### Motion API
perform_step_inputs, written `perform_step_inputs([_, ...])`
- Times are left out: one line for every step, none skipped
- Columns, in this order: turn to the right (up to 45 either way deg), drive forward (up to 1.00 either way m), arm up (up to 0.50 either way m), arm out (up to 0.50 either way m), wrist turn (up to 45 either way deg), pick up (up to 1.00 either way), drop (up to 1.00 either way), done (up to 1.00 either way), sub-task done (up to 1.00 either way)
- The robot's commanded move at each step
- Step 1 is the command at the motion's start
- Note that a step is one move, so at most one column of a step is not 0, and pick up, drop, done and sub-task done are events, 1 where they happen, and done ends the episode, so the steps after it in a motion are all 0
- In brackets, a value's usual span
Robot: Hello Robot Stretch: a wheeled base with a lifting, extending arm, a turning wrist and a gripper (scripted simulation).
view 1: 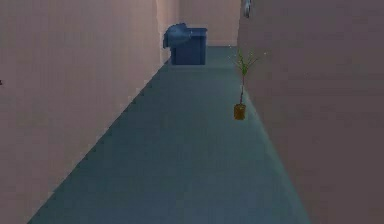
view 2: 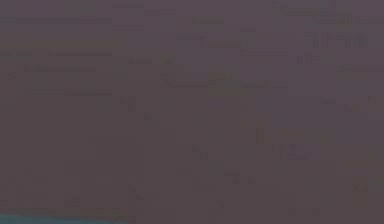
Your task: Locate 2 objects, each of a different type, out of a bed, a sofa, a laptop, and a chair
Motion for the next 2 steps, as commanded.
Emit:
perform_step_inputs([0.0,1.0,0.0,0.0,0.0,0.0,0.0,0.0,0.0])
perform_step_inputs([-3.0,0.0,0.0,0.0,0.0,0.0,0.0,0.0,0.0])
